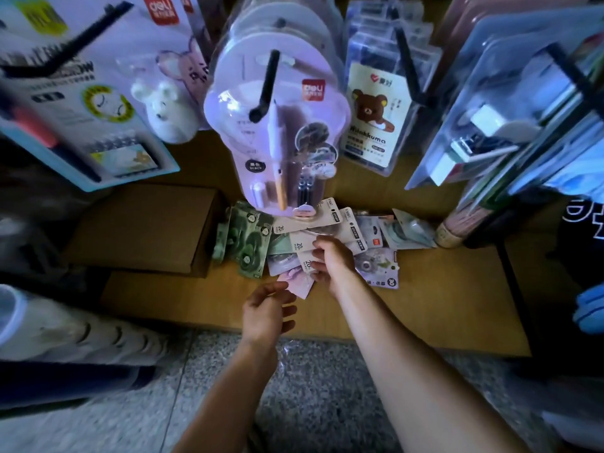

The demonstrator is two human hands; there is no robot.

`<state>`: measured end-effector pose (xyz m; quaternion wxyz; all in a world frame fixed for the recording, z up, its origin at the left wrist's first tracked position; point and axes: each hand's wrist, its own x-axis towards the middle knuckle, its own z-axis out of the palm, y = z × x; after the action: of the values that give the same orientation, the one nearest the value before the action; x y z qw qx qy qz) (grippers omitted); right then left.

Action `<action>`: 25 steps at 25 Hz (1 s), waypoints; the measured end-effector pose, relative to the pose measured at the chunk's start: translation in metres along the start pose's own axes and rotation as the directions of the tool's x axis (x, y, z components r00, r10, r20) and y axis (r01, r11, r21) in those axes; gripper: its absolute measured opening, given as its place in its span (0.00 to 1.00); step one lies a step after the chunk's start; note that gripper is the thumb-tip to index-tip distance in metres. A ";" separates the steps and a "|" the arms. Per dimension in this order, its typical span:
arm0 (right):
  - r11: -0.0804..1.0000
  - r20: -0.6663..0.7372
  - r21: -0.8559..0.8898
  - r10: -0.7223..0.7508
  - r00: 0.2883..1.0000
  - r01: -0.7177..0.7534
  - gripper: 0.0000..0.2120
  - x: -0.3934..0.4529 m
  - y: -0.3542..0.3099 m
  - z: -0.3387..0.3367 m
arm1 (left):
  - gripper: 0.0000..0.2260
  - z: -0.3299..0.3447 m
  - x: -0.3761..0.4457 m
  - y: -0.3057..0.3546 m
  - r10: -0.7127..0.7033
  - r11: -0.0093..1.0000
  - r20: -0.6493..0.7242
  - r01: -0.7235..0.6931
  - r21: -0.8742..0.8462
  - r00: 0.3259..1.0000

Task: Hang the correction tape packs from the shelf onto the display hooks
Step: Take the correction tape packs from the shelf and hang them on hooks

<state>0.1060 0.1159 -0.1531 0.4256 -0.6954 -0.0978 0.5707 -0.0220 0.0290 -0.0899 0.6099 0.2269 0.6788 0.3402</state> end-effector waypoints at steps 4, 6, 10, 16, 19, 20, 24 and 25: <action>0.995 -0.010 0.063 -0.081 0.997 0.082 0.06 -0.001 -0.003 0.001 | 0.06 -0.005 0.007 -0.006 -0.020 1.000 -0.002 0.020 -0.010 1.000; 0.978 -0.099 0.079 -0.187 0.977 0.195 0.06 -0.004 0.004 0.000 | 0.07 -0.006 0.008 -0.009 -0.025 1.000 -0.010 0.024 -0.015 1.000; 0.947 -0.321 0.091 -0.266 0.909 0.309 0.13 -0.025 0.026 -0.013 | 0.06 -0.007 0.002 -0.010 -0.011 1.000 -0.009 0.011 -0.025 1.000; 0.894 -0.448 0.085 -0.360 0.818 0.440 0.17 -0.100 0.034 -0.053 | 0.06 0.006 -0.039 0.006 0.115 0.993 0.015 -0.115 0.012 0.993; 0.840 -0.402 0.060 -0.474 0.784 0.539 0.16 -0.163 0.031 -0.075 | 0.07 0.009 -0.084 0.022 0.249 0.963 0.084 -0.256 0.080 0.965; 0.813 -0.391 0.058 -0.516 0.762 0.580 0.17 -0.185 0.028 -0.084 | 0.07 0.009 -0.102 0.028 0.288 0.950 0.130 -0.301 0.087 0.949; 0.666 -0.342 0.073 -0.682 0.646 0.742 0.21 -0.274 0.011 -0.119 | 0.05 -0.003 -0.174 0.051 0.381 0.892 0.335 -0.438 0.110 0.862; 0.638 -0.326 0.106 -0.702 0.633 0.762 0.21 -0.290 0.008 -0.125 | 0.05 -0.006 -0.188 0.054 0.414 0.872 0.373 -0.479 0.099 0.831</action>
<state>0.1170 -0.1298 0.0457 0.7090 -0.6062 -0.2498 0.2596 -0.0050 -0.0718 0.0770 0.5966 0.4914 0.5199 0.3636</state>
